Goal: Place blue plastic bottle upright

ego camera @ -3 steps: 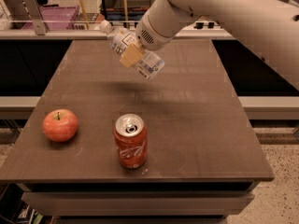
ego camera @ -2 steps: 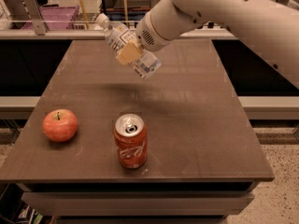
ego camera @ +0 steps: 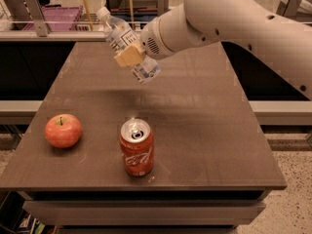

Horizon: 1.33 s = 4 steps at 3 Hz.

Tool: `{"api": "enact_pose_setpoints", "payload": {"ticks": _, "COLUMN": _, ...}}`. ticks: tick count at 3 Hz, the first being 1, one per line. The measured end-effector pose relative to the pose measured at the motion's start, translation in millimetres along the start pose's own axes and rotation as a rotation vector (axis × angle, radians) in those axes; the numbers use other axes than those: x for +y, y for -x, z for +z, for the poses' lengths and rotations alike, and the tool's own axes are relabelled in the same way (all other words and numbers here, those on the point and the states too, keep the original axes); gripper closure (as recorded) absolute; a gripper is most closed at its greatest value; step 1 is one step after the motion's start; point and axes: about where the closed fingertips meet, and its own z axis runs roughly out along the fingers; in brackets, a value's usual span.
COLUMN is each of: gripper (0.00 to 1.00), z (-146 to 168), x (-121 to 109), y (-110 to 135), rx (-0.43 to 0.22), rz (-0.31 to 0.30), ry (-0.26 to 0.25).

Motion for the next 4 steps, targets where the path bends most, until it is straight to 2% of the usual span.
{"api": "enact_pose_setpoints", "payload": {"ticks": 2, "gripper": 1.00, "z": 26.2, "x": -12.0, "y": 4.4, "rx": -0.159, "rz": 0.019, "ry": 0.022}}
{"api": "enact_pose_setpoints", "payload": {"ticks": 4, "gripper": 1.00, "z": 37.3, "x": -17.3, "y": 2.8, "rx": -0.349, "rz": 0.023, "ry": 0.025}}
